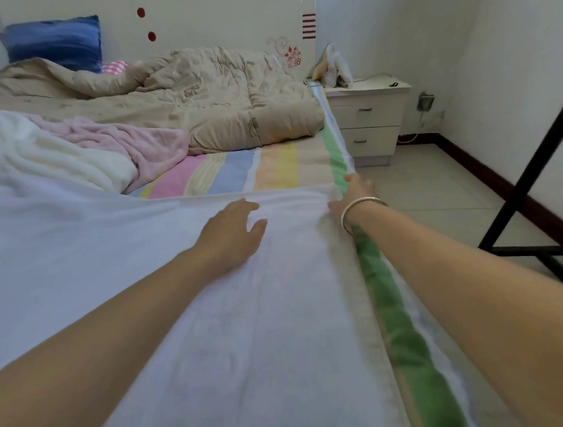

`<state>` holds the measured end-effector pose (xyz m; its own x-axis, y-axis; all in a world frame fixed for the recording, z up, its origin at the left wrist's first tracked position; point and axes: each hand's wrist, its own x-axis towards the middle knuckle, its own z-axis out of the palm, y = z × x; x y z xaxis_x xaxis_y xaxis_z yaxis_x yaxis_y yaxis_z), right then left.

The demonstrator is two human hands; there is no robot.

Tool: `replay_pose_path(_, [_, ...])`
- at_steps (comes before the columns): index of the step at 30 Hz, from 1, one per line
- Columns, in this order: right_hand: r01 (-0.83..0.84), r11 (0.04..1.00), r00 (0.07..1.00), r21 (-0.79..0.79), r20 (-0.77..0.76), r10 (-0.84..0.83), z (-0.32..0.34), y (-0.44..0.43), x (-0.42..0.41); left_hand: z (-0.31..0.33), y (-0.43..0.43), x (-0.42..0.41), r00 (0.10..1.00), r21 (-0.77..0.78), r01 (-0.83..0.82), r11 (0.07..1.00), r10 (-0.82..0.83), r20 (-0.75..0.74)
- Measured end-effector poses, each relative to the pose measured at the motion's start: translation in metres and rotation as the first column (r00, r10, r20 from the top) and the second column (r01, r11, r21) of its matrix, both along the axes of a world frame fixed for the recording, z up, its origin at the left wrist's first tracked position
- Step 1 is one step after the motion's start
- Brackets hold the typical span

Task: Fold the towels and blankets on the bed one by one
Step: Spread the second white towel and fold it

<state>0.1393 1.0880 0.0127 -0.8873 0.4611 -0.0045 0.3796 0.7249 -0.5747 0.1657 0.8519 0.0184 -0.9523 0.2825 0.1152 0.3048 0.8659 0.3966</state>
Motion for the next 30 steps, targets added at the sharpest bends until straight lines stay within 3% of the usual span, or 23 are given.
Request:
replay_pose_path(3, [-0.321, 0.918, 0.947, 0.233, 0.099, 0.306, 0.016, -0.027, 0.069, 0.003, 0.02, 0.059, 0.993, 0.01, 0.101, 0.995, -0.102, 0.065])
replay_pose_path(5, [-0.488, 0.832, 0.87, 0.262, 0.222, 0.44, 0.016, -0.052, 0.137, -0.001, 0.023, 0.102, 0.99, -0.092, 0.13, 0.987, -0.124, 0.064])
replay_pose_path(8, [-0.571, 0.782, 0.813, 0.249, 0.302, 0.497, 0.008, -0.084, 0.243, -0.008, 0.016, 0.16, 0.993, -0.237, 0.119, 0.964, -0.12, 0.012])
replay_pose_path(12, [-0.527, 0.764, 0.836, 0.373, 0.39, 0.386, -0.004, -0.089, 0.32, -0.012, 0.001, 0.23, 0.98, -0.225, 0.198, 0.954, -0.19, 0.058])
replay_pose_path(16, [-0.375, 0.846, 0.881, 0.38, 0.431, 0.197, -0.005, -0.09, 0.372, -0.018, -0.019, 0.31, 0.932, -0.305, 0.357, 0.883, -0.358, 0.053])
replay_pose_path(20, [-0.21, 0.873, 0.923, 0.44, 0.385, 0.028, 0.007, -0.119, 0.422, -0.015, -0.05, 0.377, 0.87, -0.219, 0.493, 0.842, -0.48, 0.113])
replay_pose_path(25, [-0.289, 0.862, 0.939, 0.417, 0.297, 0.171, 0.012, -0.204, 0.483, -0.015, -0.126, 0.435, 0.894, -0.224, 0.446, 0.866, -0.443, 0.07])
replay_pose_path(30, [-0.417, 0.839, 0.891, 0.35, 0.341, 0.3, -0.006, -0.323, 0.539, -0.017, -0.268, 0.479, 0.976, -0.315, 0.215, 0.925, -0.211, 0.047])
